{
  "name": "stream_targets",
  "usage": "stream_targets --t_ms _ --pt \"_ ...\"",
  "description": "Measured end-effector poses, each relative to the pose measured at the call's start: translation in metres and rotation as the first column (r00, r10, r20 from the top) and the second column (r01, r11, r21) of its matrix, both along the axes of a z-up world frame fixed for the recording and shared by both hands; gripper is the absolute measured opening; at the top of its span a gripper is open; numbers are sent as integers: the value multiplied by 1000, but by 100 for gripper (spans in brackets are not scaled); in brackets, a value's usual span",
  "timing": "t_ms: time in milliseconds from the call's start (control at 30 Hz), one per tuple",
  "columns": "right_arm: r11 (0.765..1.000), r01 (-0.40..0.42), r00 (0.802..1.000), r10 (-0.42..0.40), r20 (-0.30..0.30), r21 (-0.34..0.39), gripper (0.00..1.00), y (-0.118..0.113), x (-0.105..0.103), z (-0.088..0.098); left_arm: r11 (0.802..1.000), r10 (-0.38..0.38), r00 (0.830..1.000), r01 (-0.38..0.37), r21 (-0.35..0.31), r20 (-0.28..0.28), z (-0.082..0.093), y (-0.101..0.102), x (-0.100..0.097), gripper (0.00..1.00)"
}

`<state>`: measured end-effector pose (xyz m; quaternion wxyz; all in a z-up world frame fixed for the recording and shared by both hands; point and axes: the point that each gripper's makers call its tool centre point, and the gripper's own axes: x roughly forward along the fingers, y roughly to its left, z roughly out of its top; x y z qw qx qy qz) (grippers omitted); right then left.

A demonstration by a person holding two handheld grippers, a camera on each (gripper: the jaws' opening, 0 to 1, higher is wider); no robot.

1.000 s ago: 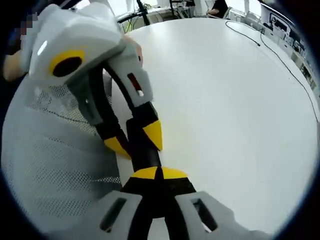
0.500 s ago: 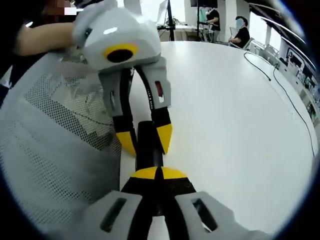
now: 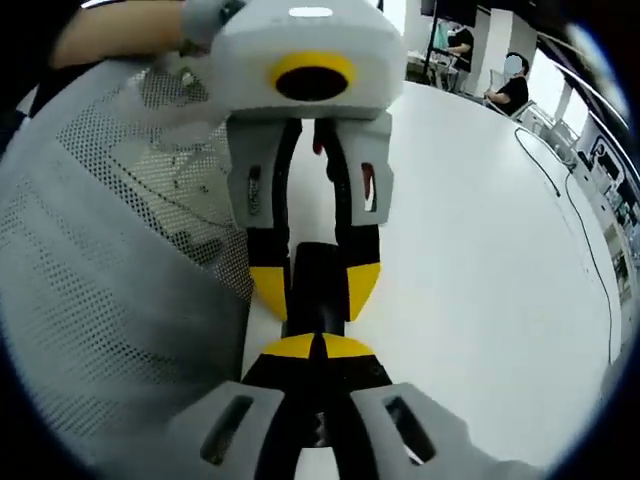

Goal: Press the specified remote control buttons in sequence, fully releasing each button before pressing the next.

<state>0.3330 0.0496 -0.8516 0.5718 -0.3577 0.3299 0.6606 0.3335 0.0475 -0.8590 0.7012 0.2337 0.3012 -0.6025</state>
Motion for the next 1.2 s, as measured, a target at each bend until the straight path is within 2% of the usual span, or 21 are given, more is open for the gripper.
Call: stream_targets --t_ms 167,367,600,700,833,967,1067,1200 --pt "999 -10 1000 11 14 -33 0 1 -2 0 1000 -2 1000 2 -1 0 1 0 0 26" --pt "995 -52 994 60 87 -84 0 3 -3 -1 1000 -7 1000 7 2 0 1 1 0 26" --pt "995 -31 995 40 94 -91 0 3 -1 -1 1000 -18 1000 18 3 1 1 1 -1 26" --pt "997 -10 996 16 83 -73 0 3 0 0 1000 -17 1000 17 0 0 1 1 -1 26" --pt "998 40 999 -39 34 -40 0 2 1 1 1000 -14 1000 14 -1 -1 1 1 -1 26" --pt "998 51 999 -51 10 -26 0 2 0 2 1000 -12 1000 12 -3 -1 1 1 -1 26" --pt "998 50 999 -49 6 -25 0 2 -1 2 1000 -12 1000 12 -4 -2 1 1 -1 26" --pt "999 21 999 -20 30 -31 0 4 -1 1 1000 -11 1000 11 -5 -5 2 1 -1 26"
